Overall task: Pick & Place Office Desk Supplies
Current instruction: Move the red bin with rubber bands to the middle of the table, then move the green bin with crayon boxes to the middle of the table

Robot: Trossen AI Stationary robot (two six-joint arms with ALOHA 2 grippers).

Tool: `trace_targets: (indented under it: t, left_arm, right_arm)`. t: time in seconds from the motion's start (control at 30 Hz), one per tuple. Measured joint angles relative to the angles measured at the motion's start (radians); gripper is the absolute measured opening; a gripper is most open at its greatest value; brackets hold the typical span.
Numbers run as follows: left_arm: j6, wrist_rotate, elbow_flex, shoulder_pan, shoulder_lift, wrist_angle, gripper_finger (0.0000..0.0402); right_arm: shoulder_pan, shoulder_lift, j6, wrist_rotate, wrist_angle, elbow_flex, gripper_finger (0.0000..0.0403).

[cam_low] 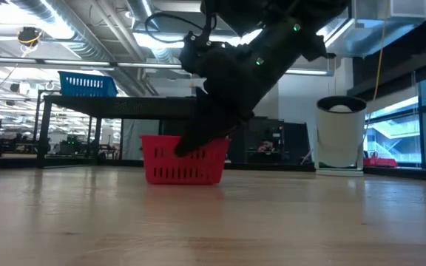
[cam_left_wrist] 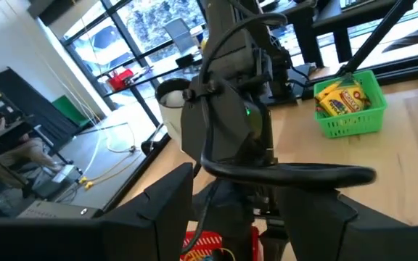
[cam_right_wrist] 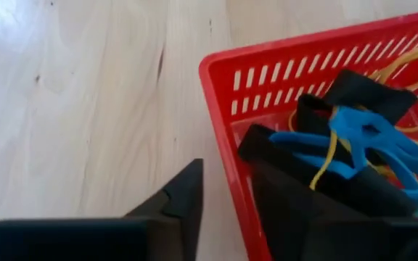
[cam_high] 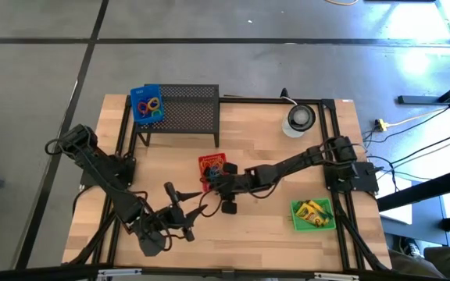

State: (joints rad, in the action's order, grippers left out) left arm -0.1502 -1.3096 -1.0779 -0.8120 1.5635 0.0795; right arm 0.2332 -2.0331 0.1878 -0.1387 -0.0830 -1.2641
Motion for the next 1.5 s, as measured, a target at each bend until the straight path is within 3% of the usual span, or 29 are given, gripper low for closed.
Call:
trace_targets:
  t: [0.17,0.3,0.47,0.7,0.87,1.1,1.23,1.5]
  left_arm:
    - [-0.036,0.000,0.000,0.000,0.000,0.009,0.0189]
    - [-0.039,0.000,0.000,0.000,0.000,0.009,0.0189]
    - [-0.086,0.004,0.000,0.000,0.000,0.009,0.0189]
    - [-0.172,0.073,0.000,0.000,0.001,0.061,0.0189]
    - [-0.227,0.101,0.000,0.000,0.001,0.090,0.0189]
    - [-0.233,0.103,0.000,0.002,0.001,0.106,0.0189]
    - [-0.233,0.100,0.000,0.005,0.001,0.109,0.0189]
    - [-0.231,0.100,0.000,0.010,0.001,0.113,0.0189]
  right_arm:
    - [0.012,0.034,0.013,-0.003,-0.277,-0.126,0.0166]
    - [0.022,0.092,0.000,-0.003,-0.450,-0.210,0.0181]
    - [0.054,0.193,-0.035,-0.004,-0.594,-0.215,0.0180]
    - [0.138,0.336,0.065,-0.049,-0.766,-0.155,0.0174]
    - [0.225,0.461,0.287,-0.044,-0.843,0.002,0.0174]
    - [0.380,0.550,0.769,0.100,-0.841,0.220,0.0174]
    - [0.457,0.552,1.041,0.180,-0.844,0.277,0.0174]
    - [0.509,0.550,1.305,0.058,-0.846,0.282,0.0174]
